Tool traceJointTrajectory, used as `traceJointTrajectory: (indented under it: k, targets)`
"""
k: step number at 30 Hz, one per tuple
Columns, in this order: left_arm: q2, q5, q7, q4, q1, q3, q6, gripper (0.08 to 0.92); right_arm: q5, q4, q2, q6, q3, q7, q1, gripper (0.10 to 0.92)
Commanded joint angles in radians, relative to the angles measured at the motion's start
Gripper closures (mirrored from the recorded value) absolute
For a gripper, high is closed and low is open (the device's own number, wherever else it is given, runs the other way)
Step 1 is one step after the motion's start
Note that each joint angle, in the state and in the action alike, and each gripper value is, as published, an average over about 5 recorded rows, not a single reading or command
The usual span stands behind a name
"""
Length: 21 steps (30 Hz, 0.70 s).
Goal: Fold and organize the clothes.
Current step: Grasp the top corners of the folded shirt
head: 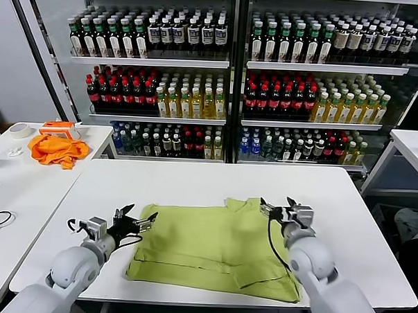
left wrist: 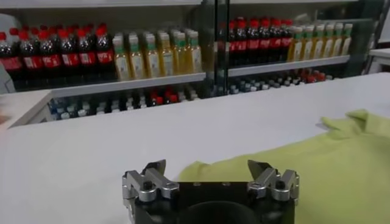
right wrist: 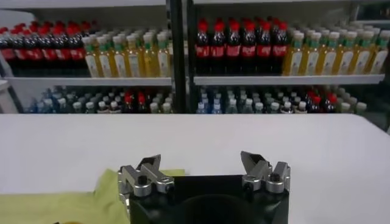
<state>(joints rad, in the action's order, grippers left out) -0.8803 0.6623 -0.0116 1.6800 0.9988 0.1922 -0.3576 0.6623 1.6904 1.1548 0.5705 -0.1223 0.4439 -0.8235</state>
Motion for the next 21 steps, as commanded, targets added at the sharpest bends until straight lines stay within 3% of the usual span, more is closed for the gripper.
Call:
traceJointTrajectory:
  k: [1,8,21]
  targets:
    - [-0.016,0.015,0.011,-0.185,-0.171,-0.083,0.004,0.177,-0.021,-0.238,0.108,-0.003,0.091,0.041,0.136,0.203]
    - [-0.030,-0.004,0.048,-0.244,-0.218,-0.128,0.056,0.177,-0.012,-0.266,0.104,-0.001,0.092,0.012,0.142,0.203]
    - [-0.035,-0.006,0.048,-0.268,-0.224,-0.145,0.006,0.177,0.008,-0.278,0.106,-0.037,0.074,-0.028,0.130,0.203]
